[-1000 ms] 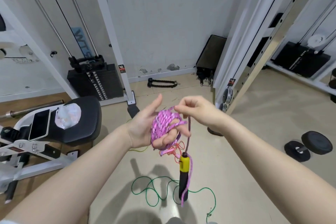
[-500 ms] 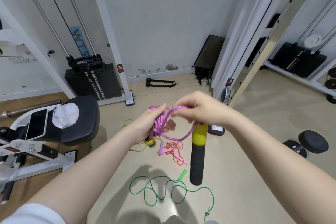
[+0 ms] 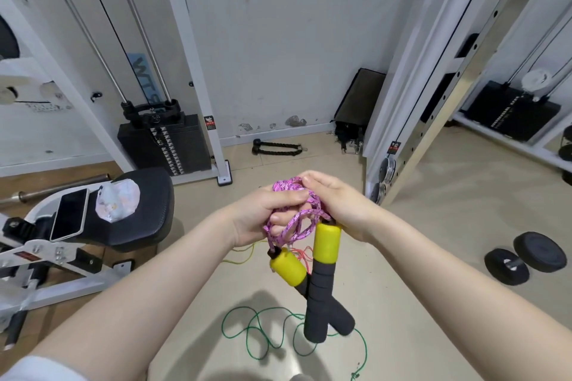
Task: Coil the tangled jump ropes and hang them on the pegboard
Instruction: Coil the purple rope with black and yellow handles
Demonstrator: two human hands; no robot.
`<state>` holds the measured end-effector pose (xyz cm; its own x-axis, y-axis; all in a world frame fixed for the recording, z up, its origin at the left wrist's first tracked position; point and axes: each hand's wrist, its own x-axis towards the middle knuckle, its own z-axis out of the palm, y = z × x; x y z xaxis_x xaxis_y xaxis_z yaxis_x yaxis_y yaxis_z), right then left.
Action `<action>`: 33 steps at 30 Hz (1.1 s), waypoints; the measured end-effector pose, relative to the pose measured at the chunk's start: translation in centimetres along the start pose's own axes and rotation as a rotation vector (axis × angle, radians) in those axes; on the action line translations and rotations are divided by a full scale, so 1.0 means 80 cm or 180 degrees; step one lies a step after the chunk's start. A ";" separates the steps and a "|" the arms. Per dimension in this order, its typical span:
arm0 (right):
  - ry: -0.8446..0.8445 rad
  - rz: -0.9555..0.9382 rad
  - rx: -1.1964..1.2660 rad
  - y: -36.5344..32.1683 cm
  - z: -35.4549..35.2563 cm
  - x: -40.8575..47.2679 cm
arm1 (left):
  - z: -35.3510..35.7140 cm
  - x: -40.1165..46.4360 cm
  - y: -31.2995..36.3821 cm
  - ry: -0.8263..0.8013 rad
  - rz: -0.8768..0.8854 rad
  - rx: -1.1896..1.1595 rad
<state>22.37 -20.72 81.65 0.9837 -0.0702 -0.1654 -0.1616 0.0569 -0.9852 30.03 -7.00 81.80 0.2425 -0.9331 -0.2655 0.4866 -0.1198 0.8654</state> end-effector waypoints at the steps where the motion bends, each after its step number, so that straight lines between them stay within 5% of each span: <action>1: -0.0037 0.0011 0.0108 0.000 0.001 -0.001 | -0.001 -0.001 0.000 -0.0022 0.0032 0.0018; 14: -0.0263 0.0146 -0.0477 -0.011 -0.025 -0.005 | -0.001 0.011 -0.005 0.0750 0.0135 -0.0032; 24: -0.0034 0.0099 -0.0850 -0.003 -0.041 0.000 | -0.006 0.014 -0.004 -0.0078 -0.0308 -0.0422; 33: -0.1261 0.0211 -0.0793 -0.020 -0.037 0.051 | -0.040 0.029 0.033 0.0062 -0.0337 -0.0477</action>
<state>26.45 -24.01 82.43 0.9170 0.3138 -0.2463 -0.1913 -0.1957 -0.9618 34.58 -8.38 82.13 0.1988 -0.9110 -0.3612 0.6296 -0.1638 0.7595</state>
